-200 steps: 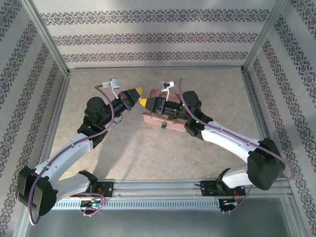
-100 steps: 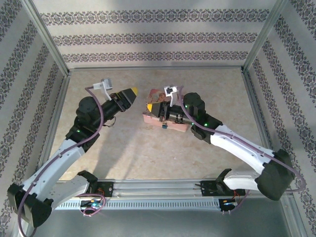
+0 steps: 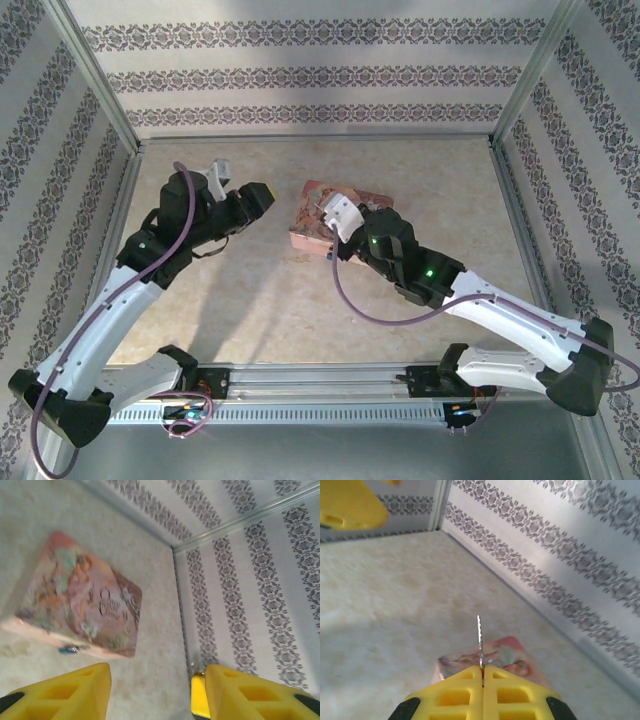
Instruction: Unlock the padlock with the key
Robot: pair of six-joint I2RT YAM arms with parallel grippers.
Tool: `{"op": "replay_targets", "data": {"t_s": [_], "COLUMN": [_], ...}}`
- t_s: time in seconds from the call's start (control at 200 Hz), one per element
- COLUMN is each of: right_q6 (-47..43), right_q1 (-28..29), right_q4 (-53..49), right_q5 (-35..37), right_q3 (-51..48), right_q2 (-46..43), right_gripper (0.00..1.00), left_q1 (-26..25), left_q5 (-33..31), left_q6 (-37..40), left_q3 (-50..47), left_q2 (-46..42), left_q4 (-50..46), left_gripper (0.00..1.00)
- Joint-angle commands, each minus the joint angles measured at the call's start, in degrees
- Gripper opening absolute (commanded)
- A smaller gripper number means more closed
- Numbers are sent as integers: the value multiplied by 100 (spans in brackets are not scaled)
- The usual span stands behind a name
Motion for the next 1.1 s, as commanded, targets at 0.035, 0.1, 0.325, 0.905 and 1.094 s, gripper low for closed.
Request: {"op": "replay_targets", "data": {"t_s": [0.035, 0.1, 0.325, 0.905, 1.094], "right_q6": [-2086, -2535, -3613, -4032, -4020], "right_q1": [291, 374, 556, 598, 594], "right_q4": [561, 649, 546, 422, 421], "right_q5": [738, 800, 695, 482, 339], "right_q3": [-78, -88, -109, 218, 240], "right_q2": [69, 131, 294, 738, 725], "right_gripper": [0, 0, 0, 0, 0], "left_q1": [9, -25, -139, -551, -599], "left_q5": [809, 781, 409, -45, -63], "left_q6": [-1297, -1358, -2319, -3317, -3369], "left_q3": [-471, -478, -1132, -1609, -1592], "left_q2": [-13, 35, -147, 153, 248], "left_q4": [904, 896, 1899, 2819, 2838], "left_gripper": [50, 50, 43, 38, 37]}}
